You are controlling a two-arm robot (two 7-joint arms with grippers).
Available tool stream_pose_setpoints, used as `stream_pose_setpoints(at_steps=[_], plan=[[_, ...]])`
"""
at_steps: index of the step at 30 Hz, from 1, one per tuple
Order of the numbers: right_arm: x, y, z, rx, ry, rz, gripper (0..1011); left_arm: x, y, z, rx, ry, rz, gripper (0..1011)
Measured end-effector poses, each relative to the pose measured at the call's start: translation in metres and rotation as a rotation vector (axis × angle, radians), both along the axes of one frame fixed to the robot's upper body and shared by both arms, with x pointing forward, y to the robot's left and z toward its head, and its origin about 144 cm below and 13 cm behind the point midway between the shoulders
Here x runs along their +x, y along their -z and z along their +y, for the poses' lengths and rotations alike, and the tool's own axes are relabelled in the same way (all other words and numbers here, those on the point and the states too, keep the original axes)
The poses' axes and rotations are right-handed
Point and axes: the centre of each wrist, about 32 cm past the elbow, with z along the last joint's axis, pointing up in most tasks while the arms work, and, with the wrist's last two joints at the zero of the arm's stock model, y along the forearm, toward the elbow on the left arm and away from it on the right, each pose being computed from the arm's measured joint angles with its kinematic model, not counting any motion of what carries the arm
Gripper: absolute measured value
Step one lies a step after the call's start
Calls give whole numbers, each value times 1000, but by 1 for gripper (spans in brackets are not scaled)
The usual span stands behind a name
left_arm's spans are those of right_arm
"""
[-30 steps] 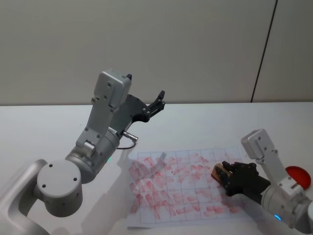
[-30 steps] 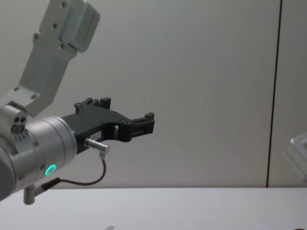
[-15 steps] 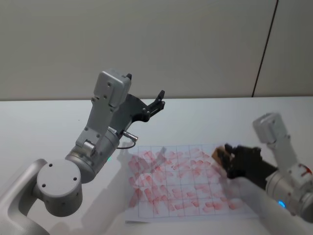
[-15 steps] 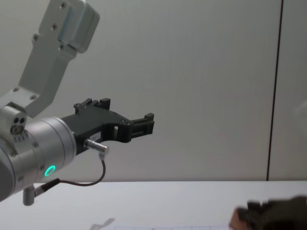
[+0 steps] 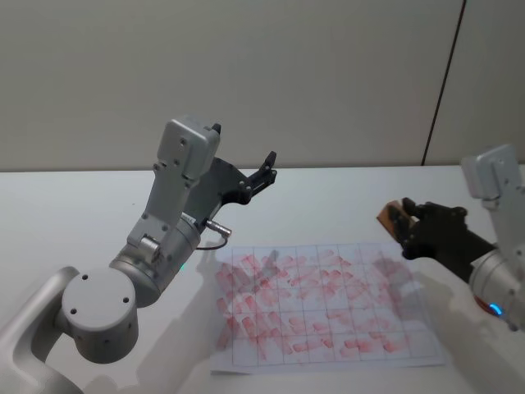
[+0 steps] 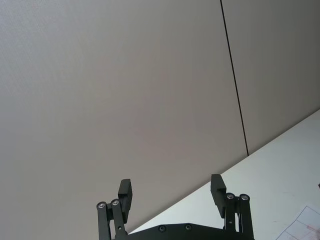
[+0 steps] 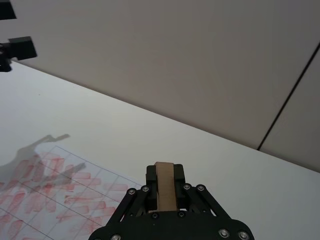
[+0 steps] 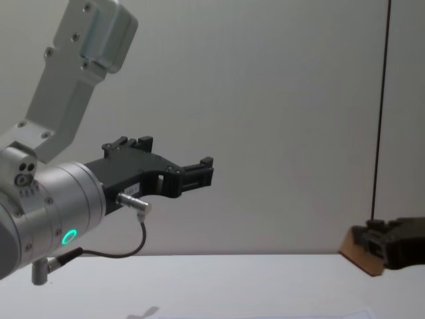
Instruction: Use the one hand to pick up the stamp and affix it onto the A4 paper.
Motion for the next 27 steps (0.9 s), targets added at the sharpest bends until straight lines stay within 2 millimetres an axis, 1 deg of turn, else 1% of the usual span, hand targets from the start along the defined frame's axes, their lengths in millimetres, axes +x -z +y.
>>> stream_pose_setpoints(at_steps=[9, 15, 27], plan=[[-3, 1, -15, -32, 75, 49, 190, 0, 0, 0, 0, 0, 0, 1002], [-10, 6, -27, -61, 125, 101, 190, 0, 0, 0, 0, 0, 0, 1001], [-24, 11, -41, -108, 190, 168, 190, 0, 0, 0, 0, 0, 0, 1001]])
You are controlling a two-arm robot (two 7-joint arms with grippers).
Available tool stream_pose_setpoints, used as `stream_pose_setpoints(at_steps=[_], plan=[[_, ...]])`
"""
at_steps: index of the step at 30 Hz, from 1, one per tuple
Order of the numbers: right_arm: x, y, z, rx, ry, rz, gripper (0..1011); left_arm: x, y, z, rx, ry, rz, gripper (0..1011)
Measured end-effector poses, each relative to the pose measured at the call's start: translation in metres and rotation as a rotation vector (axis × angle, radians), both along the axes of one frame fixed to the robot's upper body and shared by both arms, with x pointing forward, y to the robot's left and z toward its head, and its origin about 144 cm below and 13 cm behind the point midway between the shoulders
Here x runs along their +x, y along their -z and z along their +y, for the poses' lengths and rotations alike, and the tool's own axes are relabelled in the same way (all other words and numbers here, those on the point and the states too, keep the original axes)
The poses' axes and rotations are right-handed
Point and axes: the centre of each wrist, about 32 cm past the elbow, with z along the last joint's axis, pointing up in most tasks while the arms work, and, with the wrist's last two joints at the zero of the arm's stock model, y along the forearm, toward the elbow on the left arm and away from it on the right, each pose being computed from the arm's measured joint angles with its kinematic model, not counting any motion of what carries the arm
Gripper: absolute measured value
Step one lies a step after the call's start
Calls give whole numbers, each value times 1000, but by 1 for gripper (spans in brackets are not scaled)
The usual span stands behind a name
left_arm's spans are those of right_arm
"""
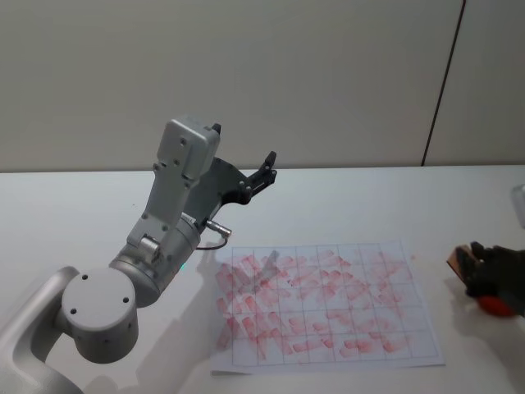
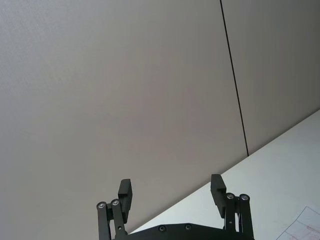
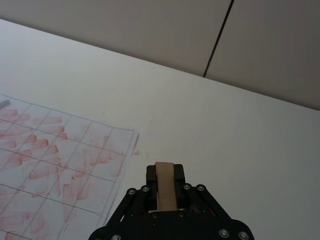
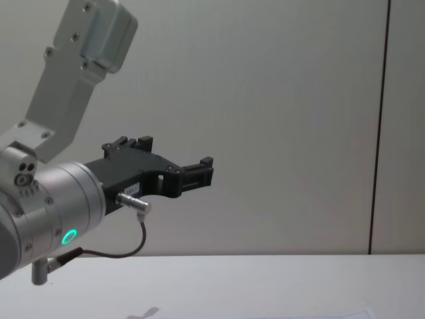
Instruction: Use the one hand to pick up the stamp and affix it onto the A4 paper.
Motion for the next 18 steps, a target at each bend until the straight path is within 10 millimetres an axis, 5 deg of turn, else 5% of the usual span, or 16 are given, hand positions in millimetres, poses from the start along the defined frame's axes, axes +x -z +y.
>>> stream_pose_setpoints(at_steps=[18], plan=[[-11, 7, -20, -93, 98, 41, 190, 0, 0, 0, 0, 0, 0, 1001]])
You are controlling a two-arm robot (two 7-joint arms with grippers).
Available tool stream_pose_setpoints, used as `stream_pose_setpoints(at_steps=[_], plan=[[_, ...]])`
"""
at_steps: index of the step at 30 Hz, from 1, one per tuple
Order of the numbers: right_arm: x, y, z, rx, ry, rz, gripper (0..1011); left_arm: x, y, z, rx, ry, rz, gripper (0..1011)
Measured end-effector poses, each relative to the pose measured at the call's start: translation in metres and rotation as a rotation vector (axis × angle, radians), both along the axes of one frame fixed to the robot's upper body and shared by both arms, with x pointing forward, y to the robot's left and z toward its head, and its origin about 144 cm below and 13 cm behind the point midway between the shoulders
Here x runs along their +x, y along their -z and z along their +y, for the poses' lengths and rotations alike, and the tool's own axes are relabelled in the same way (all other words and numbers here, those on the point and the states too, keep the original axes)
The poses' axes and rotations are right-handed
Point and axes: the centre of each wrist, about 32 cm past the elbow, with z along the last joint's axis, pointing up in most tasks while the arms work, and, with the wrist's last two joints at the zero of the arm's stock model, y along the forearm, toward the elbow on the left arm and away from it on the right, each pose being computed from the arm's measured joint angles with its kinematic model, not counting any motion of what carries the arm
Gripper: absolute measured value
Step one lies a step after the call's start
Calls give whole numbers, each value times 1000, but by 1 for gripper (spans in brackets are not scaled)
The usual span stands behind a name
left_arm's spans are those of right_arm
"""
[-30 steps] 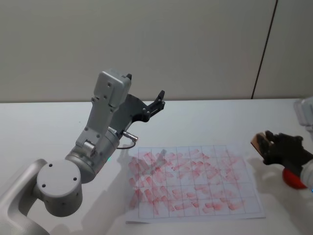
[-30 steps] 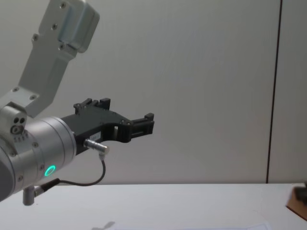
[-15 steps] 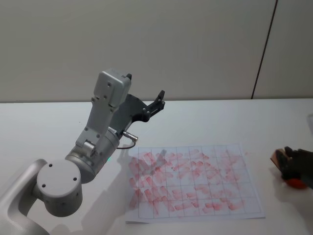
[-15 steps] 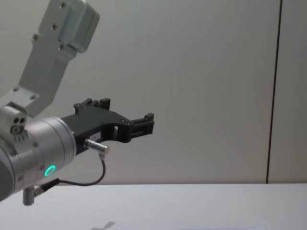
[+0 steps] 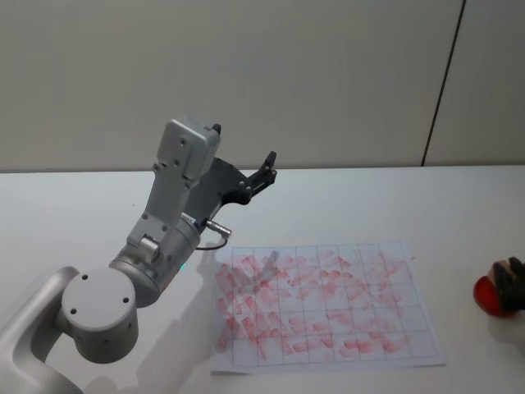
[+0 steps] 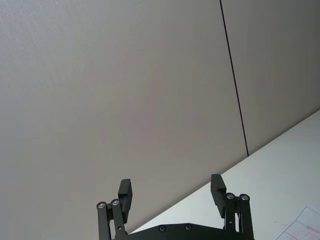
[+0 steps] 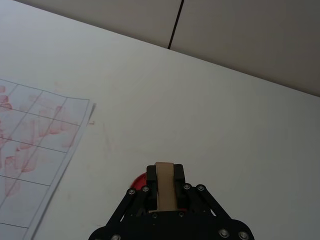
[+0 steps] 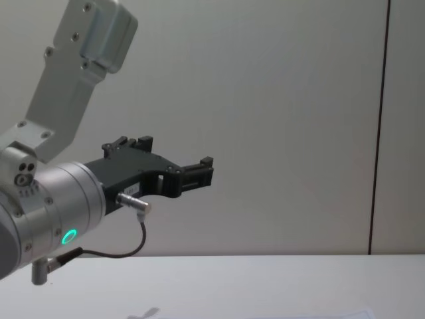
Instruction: Use the one hand to pick up the stamp and affix it onto the A4 paper.
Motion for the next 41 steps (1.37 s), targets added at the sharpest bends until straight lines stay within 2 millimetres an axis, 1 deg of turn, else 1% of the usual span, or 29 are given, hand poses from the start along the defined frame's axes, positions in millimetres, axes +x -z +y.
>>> stream_pose_setpoints(at_steps=[5, 7, 8, 13, 15, 16, 18, 19, 21, 23, 25, 26, 28, 29, 32, 33, 41], plan=[[0, 2, -4, -14, 15, 6, 191, 0, 0, 0, 0, 0, 0, 1002], [-1, 3, -6, -18, 21, 10, 208, 0, 0, 0, 0, 0, 0, 1001], [-1, 4, -6, -18, 23, 10, 252, 0, 0, 0, 0, 0, 0, 1001], [-1, 6, -10, -18, 30, 10, 387, 0, 0, 0, 0, 0, 0, 1001], [-1, 8, -11, -15, 31, 4, 489, 0, 0, 0, 0, 0, 0, 1001], [-1, 8, -11, -15, 31, 4, 489, 0, 0, 0, 0, 0, 0, 1001], [-1, 8, -12, -11, 31, -5, 547, 0, 0, 0, 0, 0, 0, 1001], [-2, 8, -12, -8, 31, -14, 607, 0, 0, 0, 0, 0, 0, 1001], [-2, 9, -13, -6, 30, -24, 642, 0, 0, 0, 0, 0, 0, 1001], [-3, 9, -14, -2, 29, -43, 726, 0, 0, 0, 0, 0, 0, 1001], [-4, 9, -14, 1, 27, -59, 756, 0, 0, 0, 0, 0, 0, 1001], [-5, 8, -14, 3, 25, -74, 818, 0, 0, 0, 0, 0, 0, 1001], [-6, 7, -14, 7, 23, -99, 855, 0, 0, 0, 0, 0, 0, 1001], [-7, 6, -14, 8, 21, -110, 906, 0, 0, 0, 0, 0, 0, 1001], [-9, 5, -14, 10, 19, -138, 951, 0, 0, 0, 0, 0, 0, 1001], [-11, 4, -14, 12, 17, -157, 995, 0, 0, 0, 0, 0, 0, 1001], [-19, -2, -14, 20, 11, -262, 1001, 0, 0, 0, 0, 0, 0, 1001]])
